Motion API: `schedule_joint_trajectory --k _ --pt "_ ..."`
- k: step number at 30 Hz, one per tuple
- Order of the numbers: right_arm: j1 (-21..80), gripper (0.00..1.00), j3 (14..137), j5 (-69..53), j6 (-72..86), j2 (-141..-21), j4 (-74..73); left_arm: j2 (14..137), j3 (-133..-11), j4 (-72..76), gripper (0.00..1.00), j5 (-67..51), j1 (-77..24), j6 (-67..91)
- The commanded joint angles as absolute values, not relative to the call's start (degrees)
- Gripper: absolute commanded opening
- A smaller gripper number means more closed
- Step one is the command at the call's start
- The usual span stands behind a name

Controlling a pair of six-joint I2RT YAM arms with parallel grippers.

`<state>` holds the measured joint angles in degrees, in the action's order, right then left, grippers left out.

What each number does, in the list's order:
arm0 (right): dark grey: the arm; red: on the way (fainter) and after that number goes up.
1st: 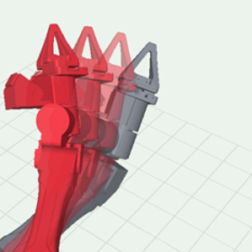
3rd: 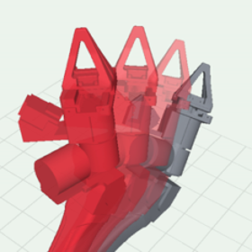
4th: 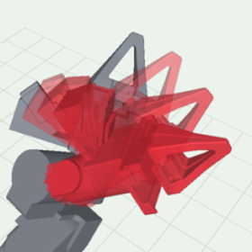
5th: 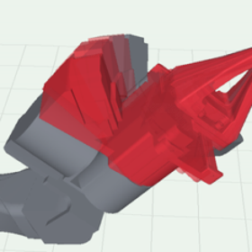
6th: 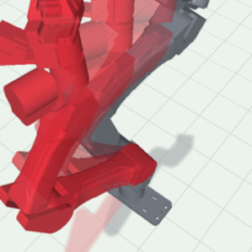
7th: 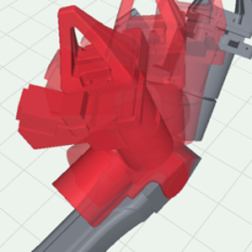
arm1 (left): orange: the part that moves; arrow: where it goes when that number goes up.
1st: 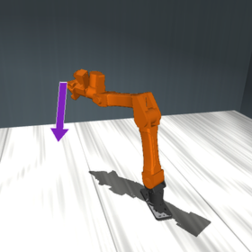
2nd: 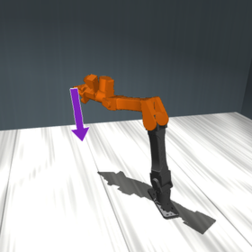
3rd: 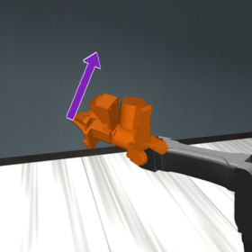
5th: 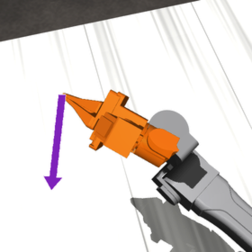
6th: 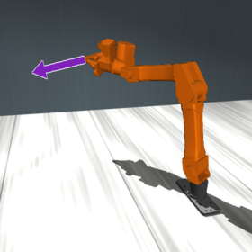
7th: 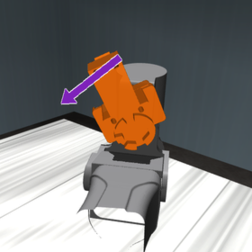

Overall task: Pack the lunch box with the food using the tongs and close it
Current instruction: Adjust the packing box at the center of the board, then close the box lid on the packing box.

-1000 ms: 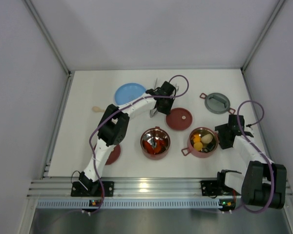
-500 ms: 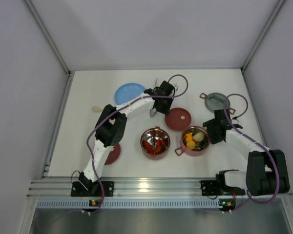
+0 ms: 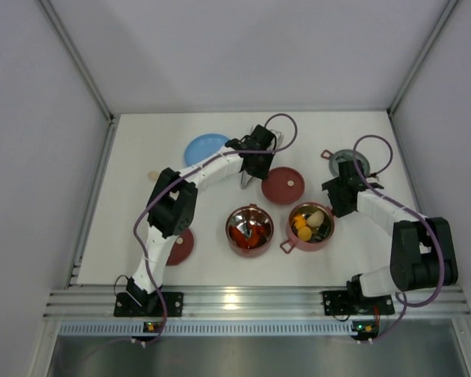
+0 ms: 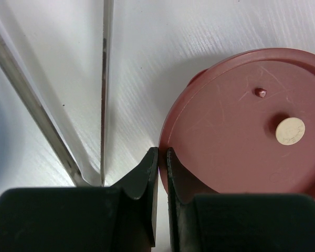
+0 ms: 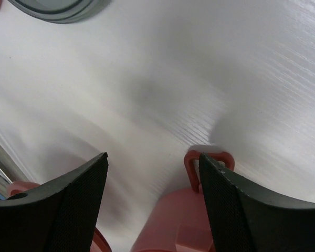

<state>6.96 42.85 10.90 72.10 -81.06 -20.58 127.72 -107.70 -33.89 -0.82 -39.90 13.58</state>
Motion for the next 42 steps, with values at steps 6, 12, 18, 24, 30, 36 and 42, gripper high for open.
schedule_joint_trajectory --k 6,12,18,24,30,36,42 --pt "6.77 0.7 50.09 21.7 69.17 -77.7 -22.84 117.87 -106.26 -32.78 0.0 -4.21 -39.46 12.22" --pt "4.48 0.71 52.56 24.6 64.69 -73.13 -26.63 116.19 -108.8 -36.73 0.0 -5.98 -42.36 8.71" --pt "2.9 0.72 53.96 27.15 60.04 -65.58 -30.14 116.63 -110.92 -42.1 0.0 -0.88 -47.72 7.03" --pt "2.02 0.72 56.33 29.35 55.55 -58.72 -33.66 115.58 -108.11 -41.84 0.0 -0.09 -51.15 7.38" --pt "2.02 0.73 56.17 27.95 53.88 -55.73 -35.33 116.89 -108.02 -42.27 0.0 1.84 -53.96 7.82" --pt "2.02 0.73 54.14 23.13 52.13 -54.41 -34.37 119.35 -108.63 -41.22 0.0 2.02 -54.84 8.61" --pt "2.11 0.73 54.14 20.3 49.84 -53.18 -35.16 122.96 -111.44 -41.22 0.0 1.58 -55.54 9.49"
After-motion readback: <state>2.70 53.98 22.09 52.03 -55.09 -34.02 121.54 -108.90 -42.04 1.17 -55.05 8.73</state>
